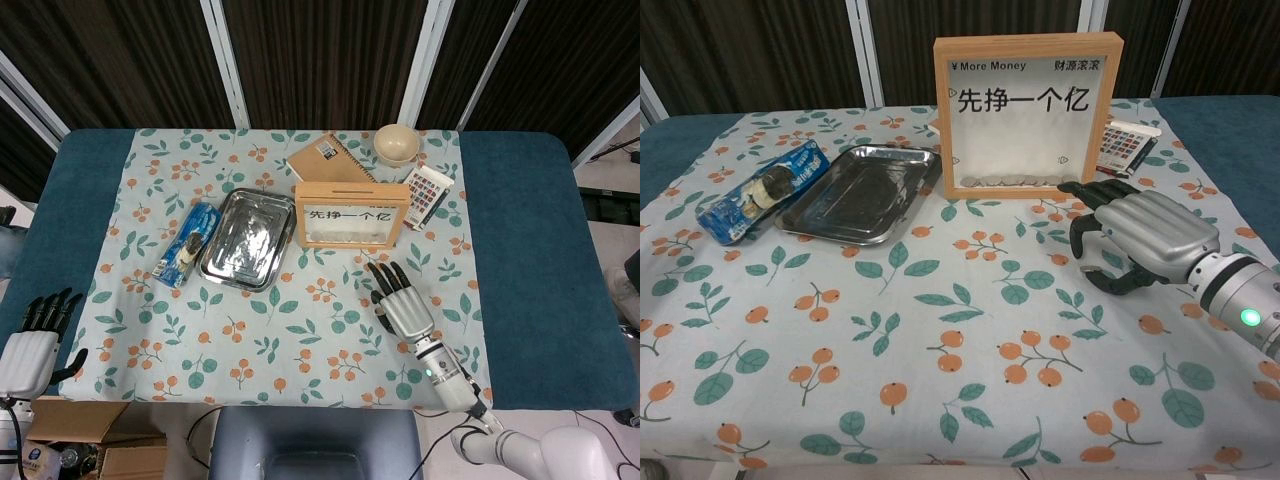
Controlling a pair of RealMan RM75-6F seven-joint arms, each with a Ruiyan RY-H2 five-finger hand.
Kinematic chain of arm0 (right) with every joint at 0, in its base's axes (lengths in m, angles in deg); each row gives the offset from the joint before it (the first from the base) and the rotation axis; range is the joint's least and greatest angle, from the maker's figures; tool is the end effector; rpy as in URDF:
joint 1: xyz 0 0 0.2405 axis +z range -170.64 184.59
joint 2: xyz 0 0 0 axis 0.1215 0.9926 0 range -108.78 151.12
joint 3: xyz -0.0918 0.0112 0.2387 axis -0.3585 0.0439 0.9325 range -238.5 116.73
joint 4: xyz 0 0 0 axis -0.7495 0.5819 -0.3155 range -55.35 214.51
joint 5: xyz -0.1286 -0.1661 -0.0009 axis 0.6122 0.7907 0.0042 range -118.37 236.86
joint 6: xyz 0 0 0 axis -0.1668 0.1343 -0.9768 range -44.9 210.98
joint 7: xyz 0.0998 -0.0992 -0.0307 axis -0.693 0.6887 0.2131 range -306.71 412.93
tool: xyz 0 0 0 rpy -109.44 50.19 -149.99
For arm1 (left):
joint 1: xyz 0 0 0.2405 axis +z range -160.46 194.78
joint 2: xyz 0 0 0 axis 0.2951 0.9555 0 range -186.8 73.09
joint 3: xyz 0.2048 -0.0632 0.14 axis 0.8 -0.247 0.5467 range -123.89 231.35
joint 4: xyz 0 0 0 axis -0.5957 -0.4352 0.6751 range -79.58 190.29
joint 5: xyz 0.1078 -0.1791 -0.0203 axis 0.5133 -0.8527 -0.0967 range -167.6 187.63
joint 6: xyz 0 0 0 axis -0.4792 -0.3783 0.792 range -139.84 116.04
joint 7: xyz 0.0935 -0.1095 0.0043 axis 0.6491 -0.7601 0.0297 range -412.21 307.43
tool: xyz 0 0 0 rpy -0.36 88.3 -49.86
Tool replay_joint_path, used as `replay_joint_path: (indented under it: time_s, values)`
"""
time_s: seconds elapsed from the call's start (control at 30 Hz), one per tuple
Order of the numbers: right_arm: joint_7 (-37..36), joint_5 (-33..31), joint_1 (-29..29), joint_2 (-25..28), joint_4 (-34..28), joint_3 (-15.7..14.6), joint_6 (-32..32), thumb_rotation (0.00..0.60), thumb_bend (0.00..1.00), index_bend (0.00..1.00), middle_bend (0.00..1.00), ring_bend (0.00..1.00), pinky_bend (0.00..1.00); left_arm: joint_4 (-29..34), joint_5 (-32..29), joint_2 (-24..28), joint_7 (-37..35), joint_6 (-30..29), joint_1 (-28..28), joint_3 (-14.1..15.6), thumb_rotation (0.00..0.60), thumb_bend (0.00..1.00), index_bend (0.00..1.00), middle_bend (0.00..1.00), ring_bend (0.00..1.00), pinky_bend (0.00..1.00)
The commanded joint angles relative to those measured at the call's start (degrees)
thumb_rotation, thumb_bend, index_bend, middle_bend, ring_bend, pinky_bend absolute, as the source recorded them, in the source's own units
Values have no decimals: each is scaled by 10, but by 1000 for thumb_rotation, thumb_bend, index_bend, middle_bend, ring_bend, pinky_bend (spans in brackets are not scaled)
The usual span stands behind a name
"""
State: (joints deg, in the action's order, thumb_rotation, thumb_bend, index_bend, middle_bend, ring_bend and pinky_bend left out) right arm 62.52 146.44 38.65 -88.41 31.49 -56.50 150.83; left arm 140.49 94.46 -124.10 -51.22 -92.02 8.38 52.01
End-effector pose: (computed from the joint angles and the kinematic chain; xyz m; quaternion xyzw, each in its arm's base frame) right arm -0.2215 -0.3100 -0.0774 0.7505 -0.2632 0.3769 0.4747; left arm -0.3287 0.2007 0.1419 -0.6319 -0.3755 -0.3461 0.5830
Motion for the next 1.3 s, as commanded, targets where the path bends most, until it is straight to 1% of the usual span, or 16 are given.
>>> replay_joint_path:
  time_s: [0.03,0.23,0.47,0.77,1.07,1.17,1.27,1.3]
  values:
    - [-4,2,0,-1,3,0,4,600,507,613,0,0,0,-1,1,0,-1,-1,0,0,600,326,0,0,0,0]
    - [-5,3,0,-2,6,-1,7,600,514,650,8,0,0,-1,3,-1,-1,0,0,1,600,325,0,0,0,0]
    - [-6,2,0,0,4,-1,5,600,550,654,19,0,0,-1,1,-1,2,3,-1,1,600,327,0,0,0,0]
    - [-5,1,0,2,1,0,6,600,559,681,25,0,0,-1,0,-1,2,6,-2,1,600,329,0,0,0,0]
    - [-3,-3,0,4,-5,3,6,600,610,703,31,0,0,-3,-1,-1,1,5,-1,2,600,329,0,0,0,0]
    - [-4,-4,-1,10,-14,7,12,600,613,707,31,0,0,-3,0,-1,0,4,0,1,600,327,0,0,0,0]
    - [-8,-1,-1,26,-37,13,26,600,614,709,31,0,0,-2,0,0,0,3,0,1,600,327,0,0,0,0]
    - [-12,1,-1,36,-54,17,35,600,613,710,31,0,0,-1,0,1,-1,2,0,1,600,328,0,0,0,0]
